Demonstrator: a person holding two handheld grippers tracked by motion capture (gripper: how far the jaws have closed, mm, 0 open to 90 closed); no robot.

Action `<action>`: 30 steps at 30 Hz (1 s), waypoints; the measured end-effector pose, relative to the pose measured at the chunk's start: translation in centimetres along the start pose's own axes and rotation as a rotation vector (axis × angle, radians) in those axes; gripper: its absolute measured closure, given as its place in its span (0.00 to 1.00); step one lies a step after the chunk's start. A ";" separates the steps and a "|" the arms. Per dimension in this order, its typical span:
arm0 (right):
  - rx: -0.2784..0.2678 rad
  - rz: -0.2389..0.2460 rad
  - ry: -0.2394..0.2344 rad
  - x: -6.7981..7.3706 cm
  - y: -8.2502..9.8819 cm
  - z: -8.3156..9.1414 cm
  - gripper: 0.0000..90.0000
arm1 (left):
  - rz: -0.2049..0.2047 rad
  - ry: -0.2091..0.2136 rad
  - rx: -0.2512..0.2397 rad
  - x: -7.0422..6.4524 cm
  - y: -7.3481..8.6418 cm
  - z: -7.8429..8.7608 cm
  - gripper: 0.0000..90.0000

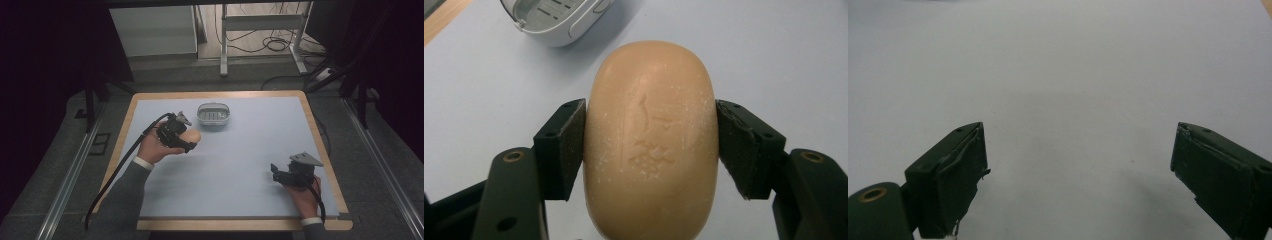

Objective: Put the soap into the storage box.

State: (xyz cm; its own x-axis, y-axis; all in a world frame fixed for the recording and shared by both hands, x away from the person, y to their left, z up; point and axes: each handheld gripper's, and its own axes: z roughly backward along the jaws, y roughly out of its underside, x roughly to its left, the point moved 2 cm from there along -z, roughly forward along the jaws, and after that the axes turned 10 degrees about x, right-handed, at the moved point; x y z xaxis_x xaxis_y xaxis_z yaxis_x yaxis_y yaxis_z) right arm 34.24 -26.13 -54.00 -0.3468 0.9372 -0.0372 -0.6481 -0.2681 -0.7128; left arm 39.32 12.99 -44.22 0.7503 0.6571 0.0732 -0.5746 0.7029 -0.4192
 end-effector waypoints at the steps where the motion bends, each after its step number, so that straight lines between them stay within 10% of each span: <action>1: 0.001 0.000 -0.001 0.0 0.0 0.0 0.09 | -0.006 -0.003 0.003 0.1 -0.1 0.0 0.37; 30: 0.003 0.000 0.002 0.0 0.0 0.0 0.09 | -0.007 -0.011 0.015 1.4 -2.8 -0.5 0.37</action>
State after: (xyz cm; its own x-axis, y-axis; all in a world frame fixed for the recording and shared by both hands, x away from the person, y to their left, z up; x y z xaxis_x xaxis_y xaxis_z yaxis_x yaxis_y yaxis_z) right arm 34.26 -26.12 -54.01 -0.3451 0.9378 -0.0386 -0.6505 -0.2686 -0.7104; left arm 42.18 11.82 -43.39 0.7509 0.6547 0.0865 -0.5741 0.7119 -0.4046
